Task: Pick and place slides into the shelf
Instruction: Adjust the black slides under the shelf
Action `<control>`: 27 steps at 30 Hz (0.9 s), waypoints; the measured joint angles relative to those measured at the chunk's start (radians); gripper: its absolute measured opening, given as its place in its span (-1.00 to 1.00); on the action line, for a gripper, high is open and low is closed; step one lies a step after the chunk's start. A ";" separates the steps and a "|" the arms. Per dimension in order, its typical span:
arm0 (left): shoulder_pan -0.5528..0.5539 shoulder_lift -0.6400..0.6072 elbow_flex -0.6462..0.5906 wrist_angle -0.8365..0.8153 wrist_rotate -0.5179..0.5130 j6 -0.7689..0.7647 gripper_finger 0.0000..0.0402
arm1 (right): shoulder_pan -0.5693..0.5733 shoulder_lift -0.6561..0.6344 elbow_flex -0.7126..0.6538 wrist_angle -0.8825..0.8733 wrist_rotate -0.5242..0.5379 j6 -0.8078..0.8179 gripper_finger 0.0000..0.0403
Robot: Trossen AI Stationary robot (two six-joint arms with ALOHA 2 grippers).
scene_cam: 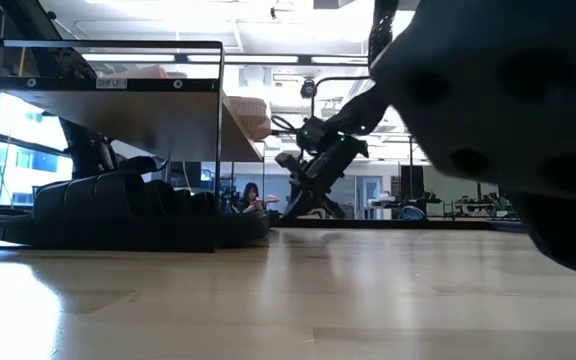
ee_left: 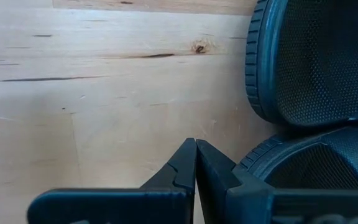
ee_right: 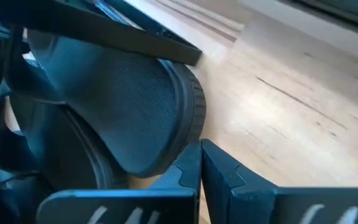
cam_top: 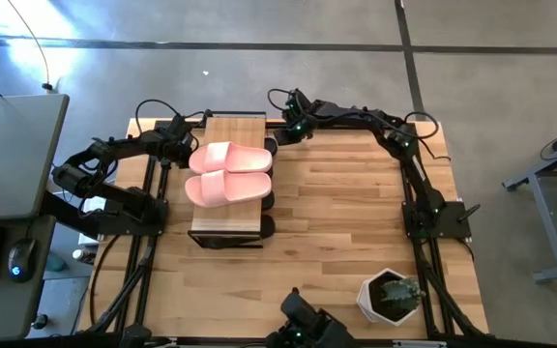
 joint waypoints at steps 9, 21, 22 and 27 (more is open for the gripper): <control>0.000 0.000 0.000 0.001 0.000 0.013 -1.00 | 0.002 0.017 0.043 -0.044 -0.023 -0.092 -1.00; 0.000 0.000 0.000 -0.001 0.000 0.022 -1.00 | -0.015 0.017 0.043 -0.029 -0.130 -0.186 -1.00; 0.000 0.000 0.000 -0.002 0.000 0.022 -1.00 | -0.017 0.017 0.043 -0.024 -0.139 -0.186 -1.00; 0.000 0.000 0.000 -0.002 0.000 0.022 -1.00 | -0.026 0.021 0.043 -0.012 -0.165 -0.166 -1.00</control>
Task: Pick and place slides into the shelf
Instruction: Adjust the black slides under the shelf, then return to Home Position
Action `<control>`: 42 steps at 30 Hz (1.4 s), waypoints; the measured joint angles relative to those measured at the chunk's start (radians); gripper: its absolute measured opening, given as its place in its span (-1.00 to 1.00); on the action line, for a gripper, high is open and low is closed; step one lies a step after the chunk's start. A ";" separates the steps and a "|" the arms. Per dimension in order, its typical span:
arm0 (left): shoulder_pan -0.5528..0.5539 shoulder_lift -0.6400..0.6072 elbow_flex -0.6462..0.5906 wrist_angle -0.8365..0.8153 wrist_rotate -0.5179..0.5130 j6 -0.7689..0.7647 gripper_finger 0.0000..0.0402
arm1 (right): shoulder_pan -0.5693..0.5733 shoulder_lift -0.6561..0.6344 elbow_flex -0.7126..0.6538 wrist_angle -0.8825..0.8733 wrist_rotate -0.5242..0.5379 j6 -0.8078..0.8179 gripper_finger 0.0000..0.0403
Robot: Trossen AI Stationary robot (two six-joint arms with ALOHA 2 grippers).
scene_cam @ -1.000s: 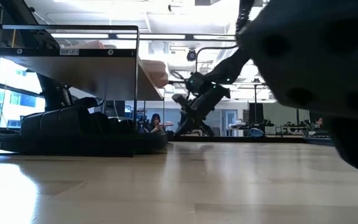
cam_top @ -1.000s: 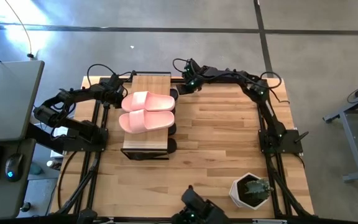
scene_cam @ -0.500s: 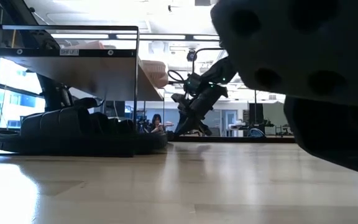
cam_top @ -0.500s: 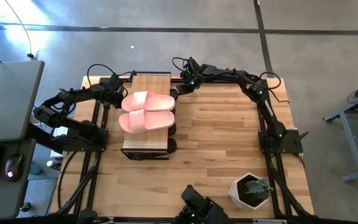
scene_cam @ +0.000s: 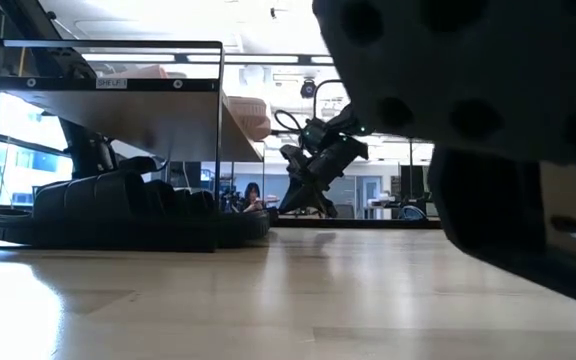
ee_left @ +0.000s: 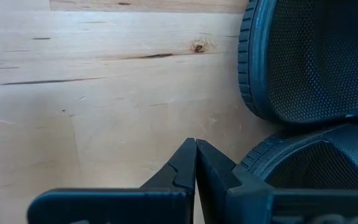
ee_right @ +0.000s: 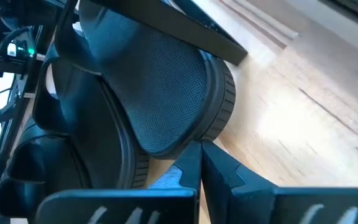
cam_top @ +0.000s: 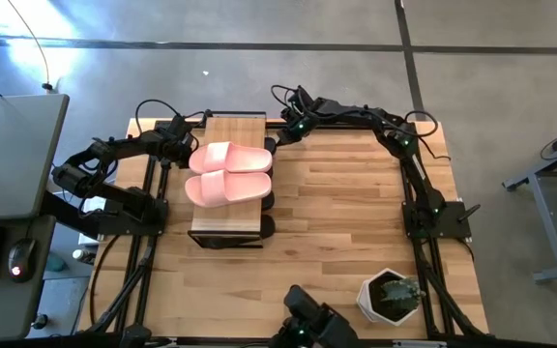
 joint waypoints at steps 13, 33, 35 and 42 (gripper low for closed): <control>0.000 0.000 0.000 -0.005 0.000 0.002 -1.00 | -0.008 0.000 0.000 0.009 -0.064 -0.003 -1.00; 0.000 -0.001 0.000 -0.016 -0.031 0.002 -1.00 | -0.033 0.000 -0.001 -0.060 -0.041 -0.069 -1.00; 0.000 -0.002 0.000 -0.024 -0.046 0.002 -0.99 | -0.033 0.000 -0.001 -0.076 -0.034 -0.081 -1.00; -0.001 -0.007 0.002 -0.054 -0.073 -0.024 -0.96 | -0.020 0.000 -0.001 -0.087 -0.031 -0.080 -1.00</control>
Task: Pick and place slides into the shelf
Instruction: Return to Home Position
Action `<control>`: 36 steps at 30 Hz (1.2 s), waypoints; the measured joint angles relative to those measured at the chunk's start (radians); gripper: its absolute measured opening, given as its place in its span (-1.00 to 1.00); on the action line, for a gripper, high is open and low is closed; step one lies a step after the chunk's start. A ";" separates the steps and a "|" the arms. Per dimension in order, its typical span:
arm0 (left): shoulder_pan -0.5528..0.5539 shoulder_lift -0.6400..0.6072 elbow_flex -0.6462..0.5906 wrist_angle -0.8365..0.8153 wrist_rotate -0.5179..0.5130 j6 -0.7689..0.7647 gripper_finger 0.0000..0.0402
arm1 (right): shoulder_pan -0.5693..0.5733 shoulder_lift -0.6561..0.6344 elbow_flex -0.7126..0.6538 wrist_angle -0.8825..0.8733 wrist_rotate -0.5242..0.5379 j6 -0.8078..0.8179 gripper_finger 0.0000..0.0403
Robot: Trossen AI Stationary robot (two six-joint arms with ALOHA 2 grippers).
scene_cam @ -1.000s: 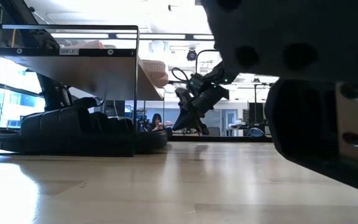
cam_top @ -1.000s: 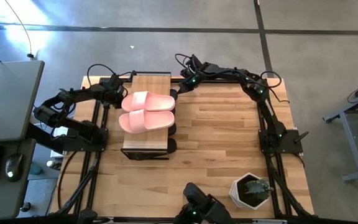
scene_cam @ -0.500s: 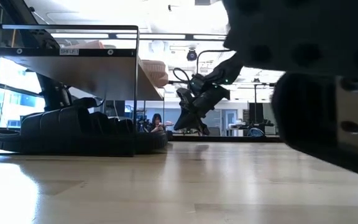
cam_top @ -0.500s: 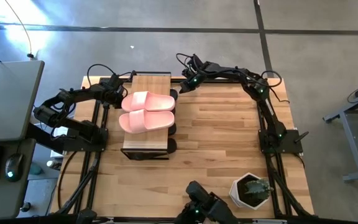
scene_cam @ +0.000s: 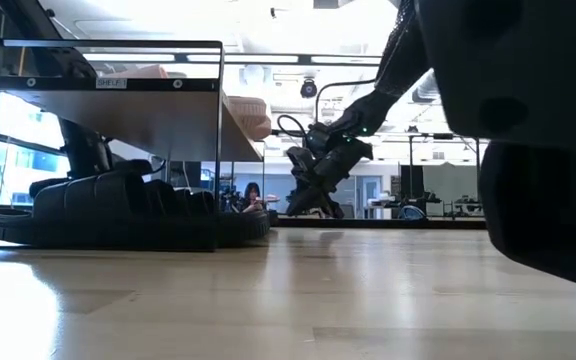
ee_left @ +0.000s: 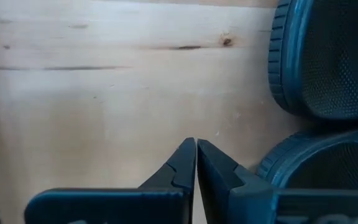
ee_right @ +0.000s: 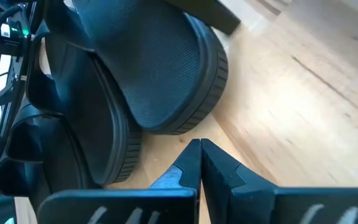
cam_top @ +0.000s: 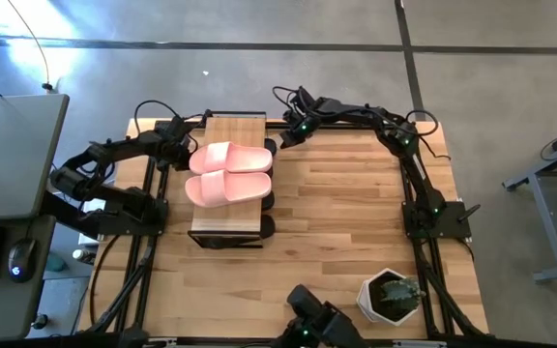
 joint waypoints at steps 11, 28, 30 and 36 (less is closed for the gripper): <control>0.001 -0.179 -0.006 -0.111 -0.031 -0.019 -0.98 | 0.008 0.000 0.000 0.000 0.000 0.011 -1.00; 0.002 -0.282 -0.002 -0.213 -0.163 -0.037 -0.98 | 0.008 0.000 0.000 0.020 0.000 0.022 -1.00; 0.002 -0.298 -0.002 -0.213 -0.164 -0.036 -0.98 | 0.008 0.000 0.000 0.026 0.000 0.022 -1.00; 0.001 -0.389 -0.002 -0.215 -0.150 -0.027 -0.98 | 0.008 0.000 0.000 0.027 0.000 0.018 -1.00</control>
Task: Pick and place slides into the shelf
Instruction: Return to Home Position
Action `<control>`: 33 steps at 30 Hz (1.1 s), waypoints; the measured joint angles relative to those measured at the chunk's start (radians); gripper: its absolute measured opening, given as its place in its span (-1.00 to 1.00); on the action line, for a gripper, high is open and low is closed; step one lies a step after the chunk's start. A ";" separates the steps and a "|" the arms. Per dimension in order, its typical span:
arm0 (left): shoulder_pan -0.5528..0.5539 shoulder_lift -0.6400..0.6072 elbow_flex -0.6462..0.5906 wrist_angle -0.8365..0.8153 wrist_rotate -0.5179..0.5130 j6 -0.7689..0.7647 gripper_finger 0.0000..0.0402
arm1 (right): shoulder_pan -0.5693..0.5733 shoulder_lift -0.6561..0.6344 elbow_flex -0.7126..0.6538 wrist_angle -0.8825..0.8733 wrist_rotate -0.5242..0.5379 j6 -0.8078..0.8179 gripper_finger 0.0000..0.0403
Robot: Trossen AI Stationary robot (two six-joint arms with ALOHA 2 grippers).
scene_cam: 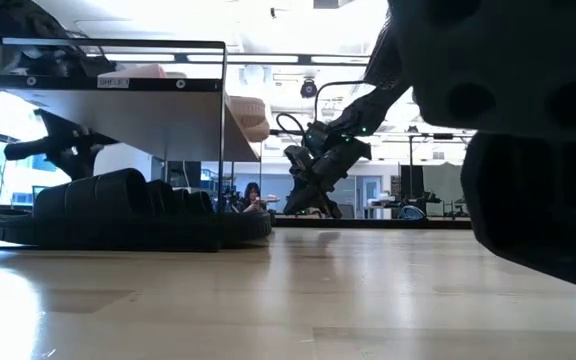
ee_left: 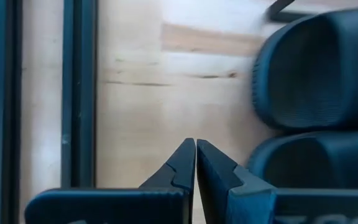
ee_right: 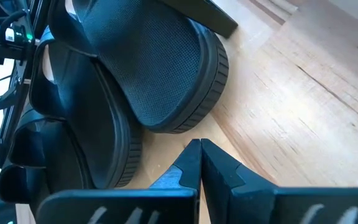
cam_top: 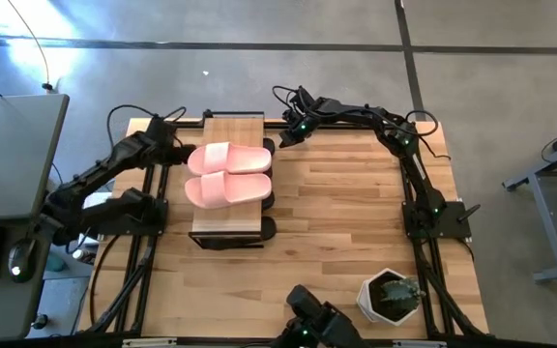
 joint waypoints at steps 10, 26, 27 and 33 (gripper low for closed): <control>0.000 -0.254 0.000 -0.053 0.036 0.000 -0.98 | 0.000 0.000 0.000 -0.021 0.000 0.009 -1.00; 0.000 -0.277 0.000 -0.092 -0.067 -0.029 -0.99 | 0.000 0.000 0.000 -0.026 0.020 0.027 -1.00; 0.000 -0.277 0.000 -0.084 -0.085 -0.029 -0.99 | 0.000 0.000 0.000 -0.027 0.024 0.027 -1.00; 0.000 -0.277 0.000 -0.032 -0.109 -0.028 -1.00 | 0.000 0.000 0.000 -0.027 0.026 0.018 -1.00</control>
